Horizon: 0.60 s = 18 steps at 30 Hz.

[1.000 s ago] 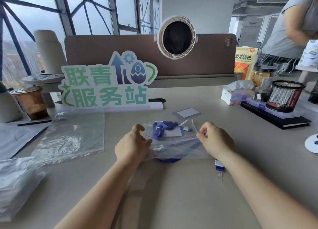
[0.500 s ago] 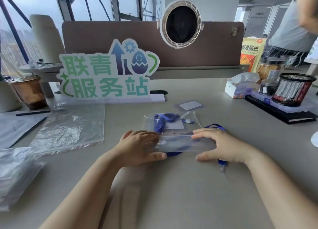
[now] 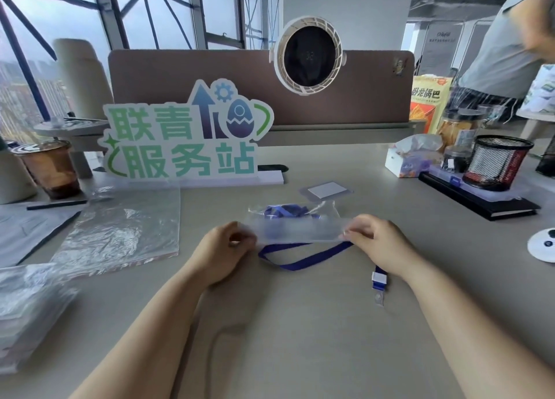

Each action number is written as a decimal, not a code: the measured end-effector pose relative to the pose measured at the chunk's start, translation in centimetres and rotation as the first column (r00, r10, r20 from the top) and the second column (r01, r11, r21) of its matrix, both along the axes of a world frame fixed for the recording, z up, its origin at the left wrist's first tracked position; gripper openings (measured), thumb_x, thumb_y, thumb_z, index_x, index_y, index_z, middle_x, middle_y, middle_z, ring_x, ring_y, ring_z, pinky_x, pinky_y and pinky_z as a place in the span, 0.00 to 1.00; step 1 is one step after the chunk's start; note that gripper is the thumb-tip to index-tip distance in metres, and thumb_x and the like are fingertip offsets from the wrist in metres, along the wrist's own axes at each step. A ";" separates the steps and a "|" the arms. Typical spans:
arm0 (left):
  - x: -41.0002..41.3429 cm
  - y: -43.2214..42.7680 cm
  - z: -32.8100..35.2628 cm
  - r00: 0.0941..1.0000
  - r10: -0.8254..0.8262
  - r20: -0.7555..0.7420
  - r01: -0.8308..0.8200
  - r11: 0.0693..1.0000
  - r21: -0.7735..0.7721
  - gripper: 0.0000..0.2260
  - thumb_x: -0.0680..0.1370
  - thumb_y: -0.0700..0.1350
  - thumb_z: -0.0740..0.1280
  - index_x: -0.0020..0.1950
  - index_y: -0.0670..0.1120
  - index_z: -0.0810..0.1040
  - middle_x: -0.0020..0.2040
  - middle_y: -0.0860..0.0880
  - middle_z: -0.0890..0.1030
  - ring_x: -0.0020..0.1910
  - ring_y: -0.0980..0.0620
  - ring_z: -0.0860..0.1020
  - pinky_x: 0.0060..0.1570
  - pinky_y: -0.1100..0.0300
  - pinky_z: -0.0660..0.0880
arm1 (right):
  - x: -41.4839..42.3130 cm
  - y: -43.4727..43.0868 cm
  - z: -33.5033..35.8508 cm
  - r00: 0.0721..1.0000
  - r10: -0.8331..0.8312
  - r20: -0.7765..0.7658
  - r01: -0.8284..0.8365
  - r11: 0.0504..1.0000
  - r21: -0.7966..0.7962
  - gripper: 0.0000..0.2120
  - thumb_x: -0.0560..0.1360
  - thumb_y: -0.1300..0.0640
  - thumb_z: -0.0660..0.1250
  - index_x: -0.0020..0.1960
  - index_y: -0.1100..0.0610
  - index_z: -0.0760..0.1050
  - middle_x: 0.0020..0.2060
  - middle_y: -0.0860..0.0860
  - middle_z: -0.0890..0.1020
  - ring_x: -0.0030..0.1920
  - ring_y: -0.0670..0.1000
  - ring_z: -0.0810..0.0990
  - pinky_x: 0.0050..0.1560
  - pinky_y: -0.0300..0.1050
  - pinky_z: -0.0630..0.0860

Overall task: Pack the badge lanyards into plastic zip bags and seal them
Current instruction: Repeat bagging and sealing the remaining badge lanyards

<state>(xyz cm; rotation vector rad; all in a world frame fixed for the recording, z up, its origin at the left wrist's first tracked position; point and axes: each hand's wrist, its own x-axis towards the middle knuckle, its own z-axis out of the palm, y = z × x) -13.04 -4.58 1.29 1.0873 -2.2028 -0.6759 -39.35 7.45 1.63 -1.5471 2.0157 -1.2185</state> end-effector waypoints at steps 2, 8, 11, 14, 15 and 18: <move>-0.3 0.2 0.2 0.980 0.064 -0.191 -0.046 0.994 0.097 0.06 0.75 0.39 0.68 0.40 0.48 0.78 0.36 0.53 0.81 0.31 0.63 0.77 0.36 0.75 0.69 | 0.2 0.0 0.3 0.985 -0.034 0.168 0.042 0.998 -0.042 0.02 0.76 0.61 0.66 0.44 0.59 0.76 0.38 0.52 0.84 0.38 0.48 0.81 0.46 0.38 0.74; -1.7 -2.1 0.8 0.958 0.272 -0.095 -0.248 0.947 0.204 0.07 0.74 0.51 0.70 0.39 0.49 0.77 0.37 0.50 0.82 0.35 0.50 0.78 0.42 0.55 0.76 | -0.9 -2.5 1.9 0.974 -0.176 0.141 0.167 0.983 0.072 0.05 0.74 0.60 0.69 0.40 0.58 0.76 0.33 0.55 0.81 0.28 0.50 0.75 0.37 0.44 0.74; -2.1 -3.2 0.9 0.913 0.329 0.241 -0.365 0.922 0.125 0.15 0.71 0.59 0.69 0.50 0.52 0.76 0.50 0.52 0.80 0.48 0.49 0.78 0.47 0.56 0.75 | -1.3 -4.3 1.9 0.969 -0.242 -0.052 0.247 0.947 0.204 0.05 0.71 0.56 0.71 0.39 0.55 0.76 0.37 0.51 0.82 0.39 0.52 0.78 0.45 0.47 0.75; -2.7 -3.5 1.0 0.863 0.351 0.363 -0.405 0.910 0.082 0.21 0.68 0.62 0.68 0.55 0.52 0.75 0.57 0.49 0.75 0.55 0.46 0.76 0.52 0.56 0.73 | -1.2 -5.0 2.1 0.924 -0.255 -0.285 0.353 0.857 0.376 0.09 0.69 0.46 0.69 0.42 0.51 0.75 0.42 0.47 0.80 0.46 0.52 0.78 0.50 0.46 0.71; -2.8 -3.5 1.0 0.859 0.355 0.369 -0.408 0.910 0.077 0.21 0.68 0.62 0.69 0.55 0.52 0.76 0.58 0.48 0.74 0.56 0.45 0.75 0.53 0.55 0.72 | -1.1 -5.1 2.2 0.917 -0.246 -0.315 0.363 0.841 0.401 0.11 0.70 0.44 0.68 0.44 0.51 0.76 0.43 0.47 0.81 0.47 0.52 0.78 0.52 0.46 0.70; -3.3 -4.0 1.1 0.852 0.347 0.391 -0.400 0.915 0.061 0.21 0.68 0.61 0.70 0.55 0.51 0.75 0.58 0.47 0.74 0.56 0.44 0.75 0.53 0.54 0.73 | -0.9 -5.7 2.2 0.909 -0.241 -0.340 0.371 0.840 0.396 0.12 0.70 0.44 0.68 0.47 0.51 0.79 0.46 0.49 0.81 0.50 0.54 0.78 0.53 0.46 0.70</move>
